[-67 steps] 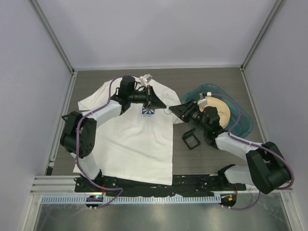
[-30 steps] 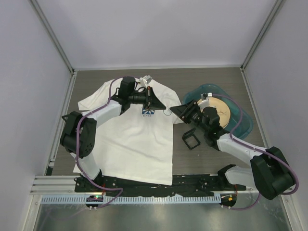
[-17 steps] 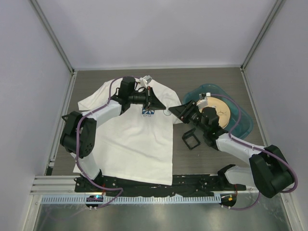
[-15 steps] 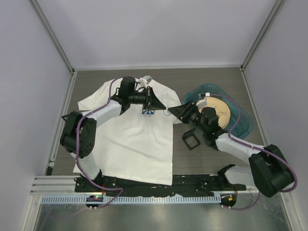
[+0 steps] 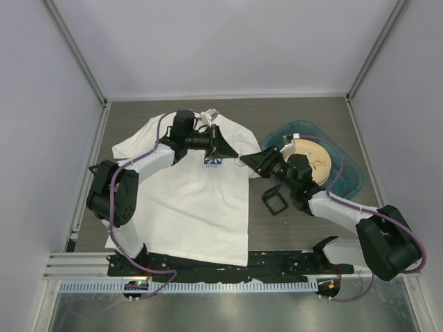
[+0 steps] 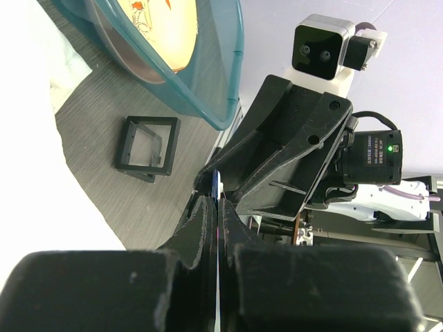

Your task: Remove the brooch from the garment

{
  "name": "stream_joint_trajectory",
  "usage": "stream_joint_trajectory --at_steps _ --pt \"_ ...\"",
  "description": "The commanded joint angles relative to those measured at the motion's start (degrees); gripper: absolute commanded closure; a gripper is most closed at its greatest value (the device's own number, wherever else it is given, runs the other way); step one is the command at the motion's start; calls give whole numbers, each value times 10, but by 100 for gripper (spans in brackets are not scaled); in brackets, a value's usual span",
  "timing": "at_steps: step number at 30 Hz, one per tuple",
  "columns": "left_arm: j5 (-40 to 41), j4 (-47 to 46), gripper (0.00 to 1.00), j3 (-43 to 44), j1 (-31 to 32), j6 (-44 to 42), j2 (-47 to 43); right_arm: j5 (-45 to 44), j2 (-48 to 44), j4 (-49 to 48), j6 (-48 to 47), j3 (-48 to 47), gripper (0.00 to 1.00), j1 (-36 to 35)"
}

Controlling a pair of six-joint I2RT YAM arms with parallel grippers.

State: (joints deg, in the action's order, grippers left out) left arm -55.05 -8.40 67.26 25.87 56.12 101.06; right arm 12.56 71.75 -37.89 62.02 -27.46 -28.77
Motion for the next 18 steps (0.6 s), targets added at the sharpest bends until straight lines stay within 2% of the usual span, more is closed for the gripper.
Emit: stream_joint_trajectory --at_steps 1,10,18 --pt "-7 -4 100 19 3 -10 -21 -4 -6 -18 -13 -15 67 -6" --pt "-11 -10 100 16 3 -1 -21 -7 11 -29 -17 -16 70 -10" --pt "-31 -93 100 -4 3 65 -11 -22 16 -27 -27 -16 71 -20"
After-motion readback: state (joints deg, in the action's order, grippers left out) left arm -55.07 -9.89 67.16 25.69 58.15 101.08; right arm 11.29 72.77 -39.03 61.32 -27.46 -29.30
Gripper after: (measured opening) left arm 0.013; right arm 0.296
